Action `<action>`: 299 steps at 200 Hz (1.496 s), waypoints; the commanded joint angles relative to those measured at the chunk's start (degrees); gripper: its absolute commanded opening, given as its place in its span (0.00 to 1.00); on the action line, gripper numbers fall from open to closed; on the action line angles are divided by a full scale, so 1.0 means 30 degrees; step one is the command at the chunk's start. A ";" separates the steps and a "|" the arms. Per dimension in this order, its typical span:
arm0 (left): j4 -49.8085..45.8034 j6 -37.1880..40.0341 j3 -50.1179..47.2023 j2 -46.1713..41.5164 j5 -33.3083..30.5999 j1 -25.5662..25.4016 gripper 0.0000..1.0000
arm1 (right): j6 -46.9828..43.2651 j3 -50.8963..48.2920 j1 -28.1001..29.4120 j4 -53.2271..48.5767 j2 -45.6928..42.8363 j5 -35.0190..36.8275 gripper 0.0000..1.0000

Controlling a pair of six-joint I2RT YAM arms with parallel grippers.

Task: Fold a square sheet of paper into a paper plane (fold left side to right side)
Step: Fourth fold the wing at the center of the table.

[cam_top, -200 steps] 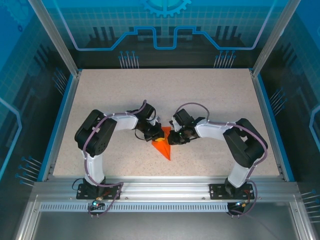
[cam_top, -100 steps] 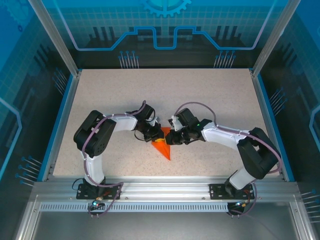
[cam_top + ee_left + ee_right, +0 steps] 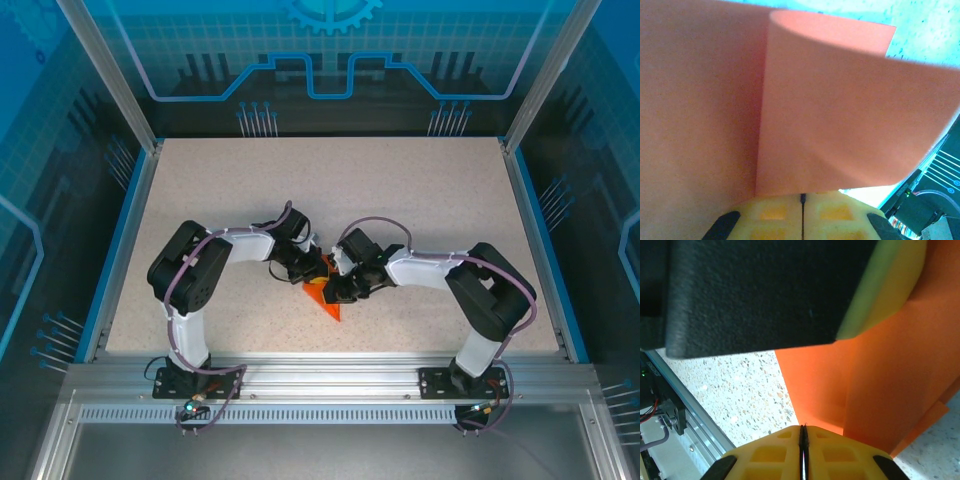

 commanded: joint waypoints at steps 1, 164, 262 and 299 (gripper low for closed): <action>-0.1963 -0.0226 -0.0702 0.0580 -0.1443 -0.0066 0.09 | 0.0126 0.0237 0.0281 -0.0639 0.0250 -0.0279 0.11; -0.2093 -0.0168 -0.0552 0.0754 -0.1577 -0.0081 0.10 | 0.0221 -0.1240 0.0862 -0.1663 0.0286 0.0802 0.11; -0.2271 -0.0109 -0.0457 0.0872 -0.1821 -0.0082 0.09 | -0.0419 -0.1142 0.1321 -0.3644 0.0199 0.1822 0.11; -0.2341 -0.0055 -0.0377 0.1018 -0.1916 -0.0088 0.09 | -0.0689 -0.1262 0.1414 -0.4321 -0.0055 0.1886 0.11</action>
